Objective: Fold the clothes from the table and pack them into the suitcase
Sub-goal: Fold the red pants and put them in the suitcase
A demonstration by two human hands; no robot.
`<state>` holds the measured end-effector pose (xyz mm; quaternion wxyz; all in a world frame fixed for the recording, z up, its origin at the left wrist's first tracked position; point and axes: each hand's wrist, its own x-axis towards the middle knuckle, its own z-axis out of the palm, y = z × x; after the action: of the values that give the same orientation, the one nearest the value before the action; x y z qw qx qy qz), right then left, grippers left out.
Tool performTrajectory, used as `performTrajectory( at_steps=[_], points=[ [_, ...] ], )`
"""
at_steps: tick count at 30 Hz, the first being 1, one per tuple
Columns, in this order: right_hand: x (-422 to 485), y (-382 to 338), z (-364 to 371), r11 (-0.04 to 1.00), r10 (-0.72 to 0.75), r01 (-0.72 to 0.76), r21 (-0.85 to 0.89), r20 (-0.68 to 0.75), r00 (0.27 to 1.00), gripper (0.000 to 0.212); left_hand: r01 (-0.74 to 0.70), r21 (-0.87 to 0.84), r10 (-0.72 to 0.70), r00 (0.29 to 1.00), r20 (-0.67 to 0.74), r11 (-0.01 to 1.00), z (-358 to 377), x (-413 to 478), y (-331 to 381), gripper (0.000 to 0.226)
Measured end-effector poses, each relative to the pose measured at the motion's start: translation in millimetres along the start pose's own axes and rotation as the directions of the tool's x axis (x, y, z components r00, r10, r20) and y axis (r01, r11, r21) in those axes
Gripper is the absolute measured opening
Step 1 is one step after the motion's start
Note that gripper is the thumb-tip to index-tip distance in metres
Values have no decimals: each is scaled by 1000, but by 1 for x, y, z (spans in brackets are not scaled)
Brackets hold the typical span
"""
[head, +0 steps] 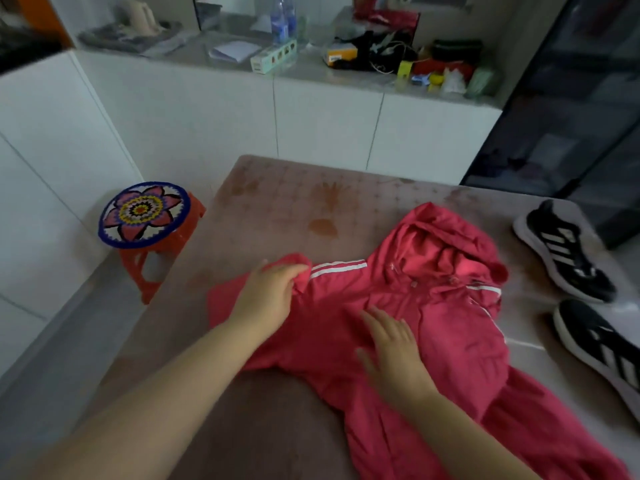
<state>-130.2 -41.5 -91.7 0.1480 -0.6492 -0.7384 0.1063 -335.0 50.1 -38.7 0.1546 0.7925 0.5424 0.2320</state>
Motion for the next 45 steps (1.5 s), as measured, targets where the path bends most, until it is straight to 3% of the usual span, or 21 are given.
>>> performTrajectory(
  at_steps=[3, 6, 8, 10, 12, 14, 18, 21, 23, 27, 31, 33, 35, 38, 41, 45],
  points=[
    [-31, 65, -27, 960, 276, -280, -11, -123, 953, 59, -261, 108, 229, 942, 244, 959, 46, -5, 41, 51],
    [-61, 106, -49, 832, 555, -547, 95, -116, 824, 81, -336, 289, 220, 904, 368, 896, 73, -20, 64, 36],
    [-69, 122, -60, 690, 699, -673, 268, -4, 715, 86, -301, 358, 195, 933, 303, 884, 82, -24, 71, 30],
    [-65, 138, -64, 543, 751, -684, 486, 83, 655, 84, -251, 376, 175, 959, 225, 892, 86, -17, 81, 31],
    [-56, 146, -65, 454, 731, -621, 638, 131, 670, 79, -234, 356, 185, 968, 166, 905, 90, -7, 96, 33],
    [-44, 152, -68, 466, 686, -572, 674, 133, 715, 72, -270, 294, 232, 960, 157, 917, 96, 7, 117, 40],
    [-23, 169, -78, 587, 622, -522, 619, 68, 780, 82, -305, 188, 226, 908, 353, 934, 106, 31, 169, 46],
    [-25, 185, -85, 727, 482, -473, 498, 121, 868, 85, -335, 170, 230, 864, 449, 927, 119, 42, 197, 58],
    [-29, 199, -85, 757, 451, -479, 445, 175, 875, 76, -333, 169, 214, 845, 490, 928, 133, 43, 209, 59],
    [-35, 218, -80, 629, 504, -593, 503, 318, 803, 52, -348, 245, 161, 813, 560, 905, 169, 34, 236, 69],
    [-29, 220, -81, 592, 447, -523, 613, 290, 846, 46, -270, 409, 27, 860, 510, 872, 194, 26, 255, 81],
    [-19, 219, -89, 546, 441, -481, 686, 252, 861, 44, -245, 466, 6, 889, 457, 850, 196, 29, 253, 72],
    [-8, 216, -102, 479, 451, -431, 764, 207, 868, 39, -268, 484, 43, 903, 427, 833, 192, 34, 248, 48],
    [0, 216, -118, 399, 500, -374, 837, 143, 854, 30, -171, 357, 36, 935, 354, 918, 180, 44, 236, 24],
    [-4, 218, -120, 395, 542, -374, 839, 115, 833, 21, 168, -17, -163, 976, 143, 986, 161, 65, 212, 16],
    [-12, 210, -110, 443, 543, -426, 789, 142, 828, 22, 480, -435, -521, 853, 27, 762, 118, 93, 170, 18]
  ],
)
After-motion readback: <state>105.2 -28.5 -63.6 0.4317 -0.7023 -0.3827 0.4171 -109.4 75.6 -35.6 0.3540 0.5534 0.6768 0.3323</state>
